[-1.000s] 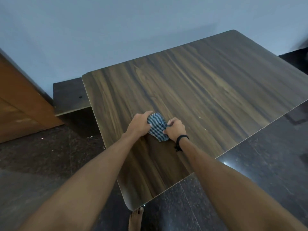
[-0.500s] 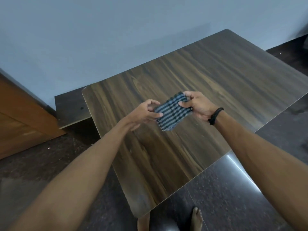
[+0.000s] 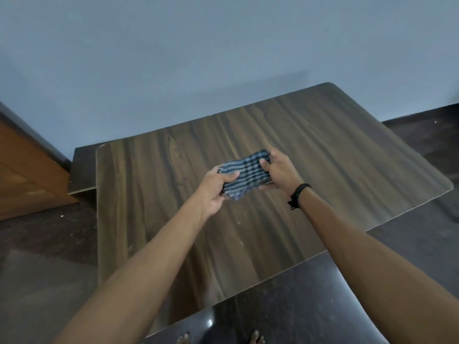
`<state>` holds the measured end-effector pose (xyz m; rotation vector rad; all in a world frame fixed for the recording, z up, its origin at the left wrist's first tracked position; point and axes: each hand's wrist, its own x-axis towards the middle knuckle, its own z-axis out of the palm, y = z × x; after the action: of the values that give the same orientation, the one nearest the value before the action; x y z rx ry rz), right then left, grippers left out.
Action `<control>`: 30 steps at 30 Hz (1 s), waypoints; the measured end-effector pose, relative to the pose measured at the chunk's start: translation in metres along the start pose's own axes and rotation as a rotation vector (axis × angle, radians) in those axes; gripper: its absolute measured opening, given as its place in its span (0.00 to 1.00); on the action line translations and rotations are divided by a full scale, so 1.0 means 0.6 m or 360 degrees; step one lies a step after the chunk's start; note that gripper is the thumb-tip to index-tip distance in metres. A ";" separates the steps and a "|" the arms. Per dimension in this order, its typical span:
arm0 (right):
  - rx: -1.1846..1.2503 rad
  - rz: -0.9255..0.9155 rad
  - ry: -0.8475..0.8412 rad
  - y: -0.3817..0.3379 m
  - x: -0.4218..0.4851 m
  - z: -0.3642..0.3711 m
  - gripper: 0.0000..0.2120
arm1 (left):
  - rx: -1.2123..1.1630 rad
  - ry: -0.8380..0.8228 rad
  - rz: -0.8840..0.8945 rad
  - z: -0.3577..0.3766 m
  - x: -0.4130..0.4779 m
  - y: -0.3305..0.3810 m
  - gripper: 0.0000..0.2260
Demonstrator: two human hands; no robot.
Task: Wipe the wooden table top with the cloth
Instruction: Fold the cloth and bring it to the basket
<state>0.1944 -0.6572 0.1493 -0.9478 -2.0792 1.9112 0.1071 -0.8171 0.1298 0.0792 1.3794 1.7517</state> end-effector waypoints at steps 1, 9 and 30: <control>-0.0044 0.0035 -0.0039 0.002 0.004 -0.023 0.08 | 0.0014 0.0056 -0.0023 0.020 0.006 -0.003 0.17; 0.0334 0.0218 -0.0237 0.001 0.022 -0.199 0.20 | 0.0190 0.0103 -0.0058 0.165 0.063 -0.003 0.13; -0.0072 0.0161 -0.0166 0.004 0.234 -0.640 0.07 | 0.0200 0.0103 -0.0011 0.566 0.325 -0.034 0.15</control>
<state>0.2840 -0.2588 0.1708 -1.0017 -2.1799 2.0120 0.1808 -0.4328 0.1561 0.0868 1.5345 1.6733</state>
